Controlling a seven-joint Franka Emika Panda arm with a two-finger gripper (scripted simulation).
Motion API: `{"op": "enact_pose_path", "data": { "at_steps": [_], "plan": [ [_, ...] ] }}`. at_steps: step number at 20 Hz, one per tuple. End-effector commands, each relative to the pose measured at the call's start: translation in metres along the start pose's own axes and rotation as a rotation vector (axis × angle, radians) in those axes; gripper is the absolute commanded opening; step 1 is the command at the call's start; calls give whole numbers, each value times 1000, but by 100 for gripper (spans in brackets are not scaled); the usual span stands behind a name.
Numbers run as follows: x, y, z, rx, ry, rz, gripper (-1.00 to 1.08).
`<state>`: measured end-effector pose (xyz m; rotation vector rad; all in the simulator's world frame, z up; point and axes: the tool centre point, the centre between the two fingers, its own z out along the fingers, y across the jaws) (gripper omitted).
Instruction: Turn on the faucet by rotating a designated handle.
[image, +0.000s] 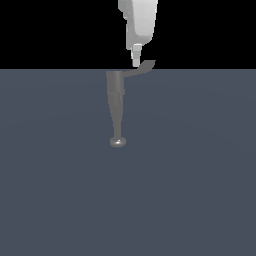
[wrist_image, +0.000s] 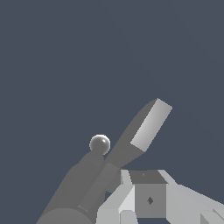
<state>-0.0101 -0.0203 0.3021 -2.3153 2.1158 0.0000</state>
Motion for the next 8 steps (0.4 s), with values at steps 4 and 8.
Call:
{"op": "enact_pose_path", "data": {
  "at_steps": [4, 8],
  "plan": [
    [35, -11, 3, -3, 3, 35, -100],
    [44, -17, 3, -3, 4, 39, -100]
  ]
}}
